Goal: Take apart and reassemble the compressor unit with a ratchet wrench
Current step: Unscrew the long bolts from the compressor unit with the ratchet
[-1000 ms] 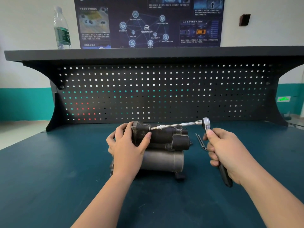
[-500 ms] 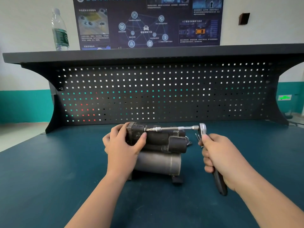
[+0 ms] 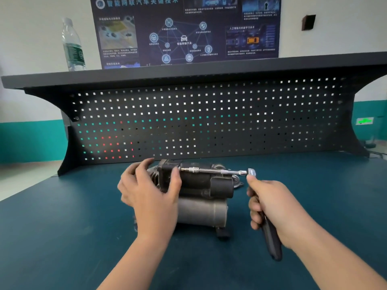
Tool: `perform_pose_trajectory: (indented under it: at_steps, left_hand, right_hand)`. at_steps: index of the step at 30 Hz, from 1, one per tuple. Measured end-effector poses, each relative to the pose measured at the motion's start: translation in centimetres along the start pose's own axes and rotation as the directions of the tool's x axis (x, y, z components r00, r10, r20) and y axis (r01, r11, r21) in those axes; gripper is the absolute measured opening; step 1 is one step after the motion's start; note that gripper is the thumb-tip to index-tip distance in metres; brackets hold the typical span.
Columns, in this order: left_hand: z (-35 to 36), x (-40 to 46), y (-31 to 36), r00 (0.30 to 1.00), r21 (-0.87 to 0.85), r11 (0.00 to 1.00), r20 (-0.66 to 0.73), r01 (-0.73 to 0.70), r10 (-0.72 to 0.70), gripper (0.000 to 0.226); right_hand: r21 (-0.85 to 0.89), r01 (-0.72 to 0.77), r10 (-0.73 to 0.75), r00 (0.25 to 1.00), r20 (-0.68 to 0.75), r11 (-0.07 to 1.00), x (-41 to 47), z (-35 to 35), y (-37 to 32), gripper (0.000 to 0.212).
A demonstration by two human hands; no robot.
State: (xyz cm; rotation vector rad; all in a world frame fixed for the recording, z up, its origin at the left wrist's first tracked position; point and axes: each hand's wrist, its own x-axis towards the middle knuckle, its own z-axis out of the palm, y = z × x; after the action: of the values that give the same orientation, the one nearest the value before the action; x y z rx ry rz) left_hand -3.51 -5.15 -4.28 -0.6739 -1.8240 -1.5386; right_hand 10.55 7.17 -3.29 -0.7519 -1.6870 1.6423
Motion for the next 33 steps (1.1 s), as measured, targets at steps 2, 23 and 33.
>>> perform_pose_trajectory:
  at_steps: [2,23,33]
  left_hand:
    - [-0.3,-1.6,2.9,0.999,-0.236,0.971,-0.029,0.027,-0.035,0.019]
    - [5.8,-1.9,7.6,0.464,-0.552,-0.103,0.776,0.827,-0.428,0.016]
    - [4.0,-3.8,7.8,0.966,0.024,0.992,0.233,-0.124,0.115,0.020]
  right_hand:
    - [0.065,-0.020,0.017,0.998,0.053,0.998,0.1,-0.5,-0.5,0.039]
    - [-0.023,0.198,-0.183,0.940,0.289,0.980,1.6,-2.9,-0.1,0.035]
    - [-0.145,-0.051,0.110,0.896,0.430,0.988,1.3,-3.7,-0.6,0.046]
